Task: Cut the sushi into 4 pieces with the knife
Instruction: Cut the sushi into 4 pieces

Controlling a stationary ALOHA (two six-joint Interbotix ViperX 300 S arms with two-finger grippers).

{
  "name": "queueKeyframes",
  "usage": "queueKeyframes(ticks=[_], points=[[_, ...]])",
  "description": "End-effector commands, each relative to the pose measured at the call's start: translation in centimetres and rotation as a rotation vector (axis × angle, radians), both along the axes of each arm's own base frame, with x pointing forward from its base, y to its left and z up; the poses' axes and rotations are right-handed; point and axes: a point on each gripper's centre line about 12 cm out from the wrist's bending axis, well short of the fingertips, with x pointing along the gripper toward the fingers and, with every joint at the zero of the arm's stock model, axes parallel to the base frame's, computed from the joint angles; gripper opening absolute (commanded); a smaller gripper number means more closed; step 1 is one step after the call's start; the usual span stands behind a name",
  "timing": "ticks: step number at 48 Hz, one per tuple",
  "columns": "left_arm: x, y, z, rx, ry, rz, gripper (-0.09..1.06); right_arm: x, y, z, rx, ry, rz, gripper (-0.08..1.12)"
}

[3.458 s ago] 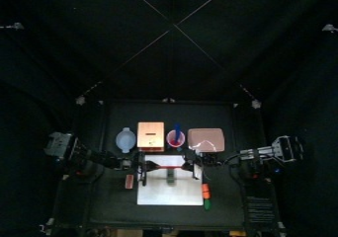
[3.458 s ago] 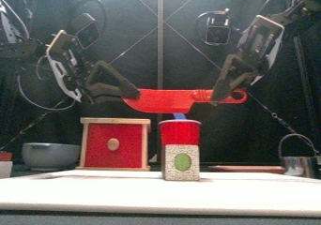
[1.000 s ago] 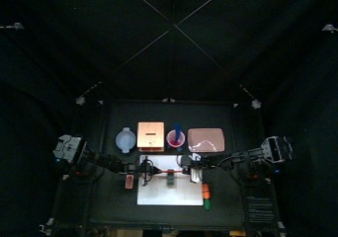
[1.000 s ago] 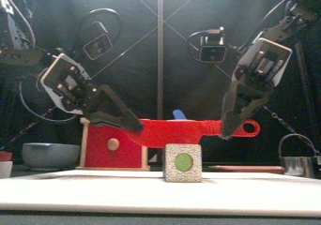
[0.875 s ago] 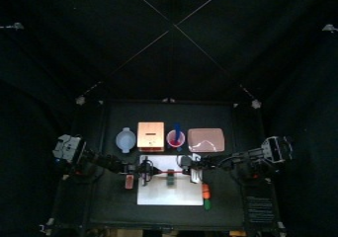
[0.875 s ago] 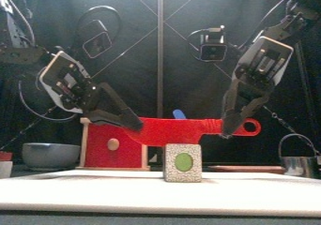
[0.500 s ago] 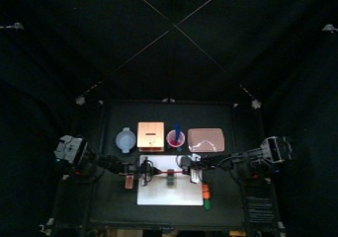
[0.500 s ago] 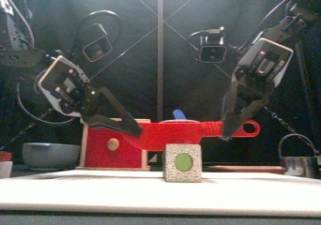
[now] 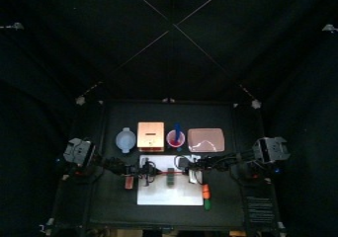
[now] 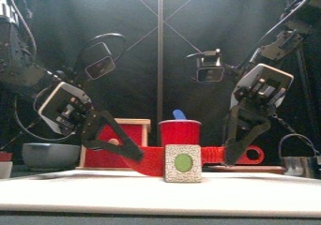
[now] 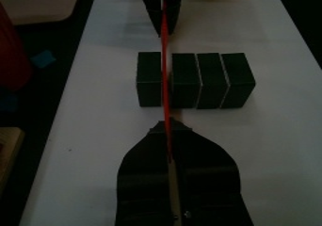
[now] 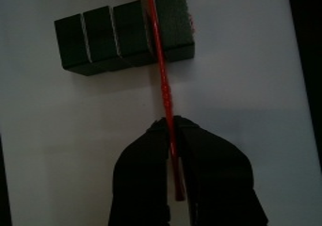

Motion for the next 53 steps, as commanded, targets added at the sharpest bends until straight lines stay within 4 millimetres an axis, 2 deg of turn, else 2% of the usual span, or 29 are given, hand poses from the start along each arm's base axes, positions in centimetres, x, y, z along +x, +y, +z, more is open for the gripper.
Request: queueKeyframes(ticks=[1,16,29,35,41,53], points=[[0.7,0.2,-0.4,-0.009,0.015,0.021,0.22,0.7,-0.2,0.4,0.004,-0.025,-0.016,0.09],[1.1,1.5,-0.4,-0.02,0.05,0.057,0.22,0.5,-1.8,0.5,-0.002,-0.027,-0.055,0.09],[1.2,3.2,0.4,-0.002,0.029,0.082,0.22,0.7,-2.7,1.7,-0.015,-0.061,-0.067,0.09],[1.4,3.1,1.8,0.015,-0.008,0.062,0.22,0.8,-2.4,2.6,-0.011,-0.081,-0.06,0.09],[1.6,2.5,3.9,0.024,-0.063,0.035,0.22,0.8,-1.9,4.5,-0.004,-0.131,-0.05,0.09],[1.4,0.1,6.8,0.008,-0.14,-0.029,0.22,0.6,0.0,7.3,0.016,-0.213,-0.007,0.09]])
